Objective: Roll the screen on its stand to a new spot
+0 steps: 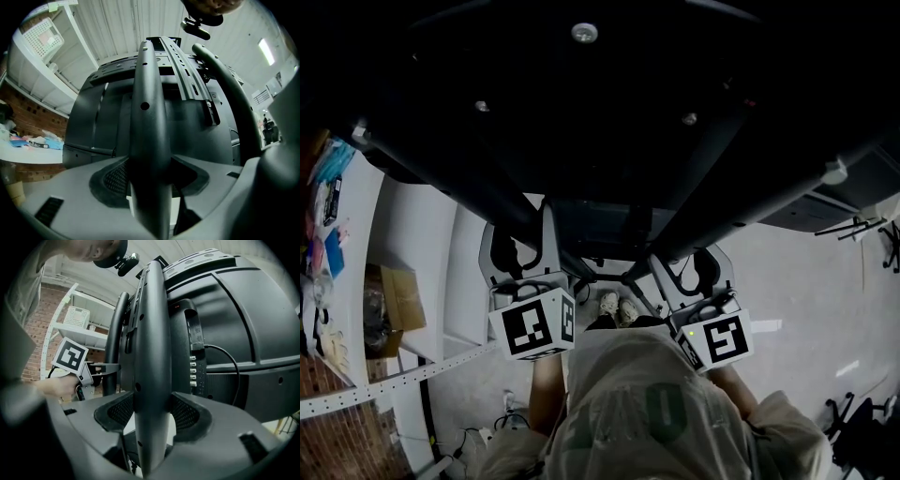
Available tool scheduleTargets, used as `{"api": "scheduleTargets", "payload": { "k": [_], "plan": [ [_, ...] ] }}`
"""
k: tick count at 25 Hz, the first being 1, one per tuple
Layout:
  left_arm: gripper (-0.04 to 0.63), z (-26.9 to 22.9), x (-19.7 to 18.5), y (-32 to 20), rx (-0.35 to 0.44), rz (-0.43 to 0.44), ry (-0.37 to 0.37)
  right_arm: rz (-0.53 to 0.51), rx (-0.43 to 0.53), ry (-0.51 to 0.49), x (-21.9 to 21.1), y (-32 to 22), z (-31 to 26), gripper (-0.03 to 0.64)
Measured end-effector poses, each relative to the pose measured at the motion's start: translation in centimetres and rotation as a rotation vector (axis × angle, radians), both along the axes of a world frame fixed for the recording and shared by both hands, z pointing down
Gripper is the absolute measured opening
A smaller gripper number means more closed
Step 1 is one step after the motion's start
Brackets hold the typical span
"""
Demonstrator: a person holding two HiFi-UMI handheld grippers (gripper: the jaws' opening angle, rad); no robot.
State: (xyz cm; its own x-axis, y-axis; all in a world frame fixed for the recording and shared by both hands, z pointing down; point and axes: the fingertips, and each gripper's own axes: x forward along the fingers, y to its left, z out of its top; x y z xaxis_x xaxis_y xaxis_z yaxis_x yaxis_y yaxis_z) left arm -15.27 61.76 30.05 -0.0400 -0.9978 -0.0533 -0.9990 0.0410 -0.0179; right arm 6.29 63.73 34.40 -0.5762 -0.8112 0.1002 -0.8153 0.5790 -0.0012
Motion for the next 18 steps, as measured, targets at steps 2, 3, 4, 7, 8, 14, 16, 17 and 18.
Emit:
{"api": "scheduleTargets", "payload": {
  "k": [2,3,4,7,8,14,16,17,18],
  "plan": [
    [0.244,0.1,0.0,1.3,-0.006,-0.025,-0.002,-0.019,0.006,-0.003,-0.1,0.4,-0.1,0.244],
    [0.242,0.2,0.1,2.2,-0.008,-0.040,-0.005,-0.030,0.011,-0.003,-0.2,0.6,-0.1,0.244],
    [0.242,0.3,0.2,3.0,-0.007,-0.052,-0.008,-0.036,0.016,-0.004,-0.2,0.9,-0.1,0.244],
    [0.242,0.6,0.5,4.8,0.007,-0.045,-0.002,-0.015,0.009,-0.017,-0.2,1.7,-0.1,0.244],
    [0.242,0.6,0.6,5.1,0.011,-0.029,-0.001,0.000,0.001,-0.022,0.0,2.3,-0.1,0.244],
    [0.090,-1.0,2.7,7.2,0.063,0.065,-0.013,0.030,0.033,-0.023,0.1,6.5,-1.9,0.053],
    [0.031,-0.8,3.3,7.8,0.055,0.089,-0.017,-0.001,0.068,-0.004,-1.5,7.4,-2.3,0.040],
    [0.017,-0.6,3.6,8.0,0.049,0.103,-0.020,-0.015,0.090,0.001,-2.6,7.5,-2.6,0.037],
    [0.015,-0.4,3.8,8.2,0.044,0.114,-0.022,-0.029,0.111,-0.003,-3.7,7.6,-2.9,0.034]
  ]
}}
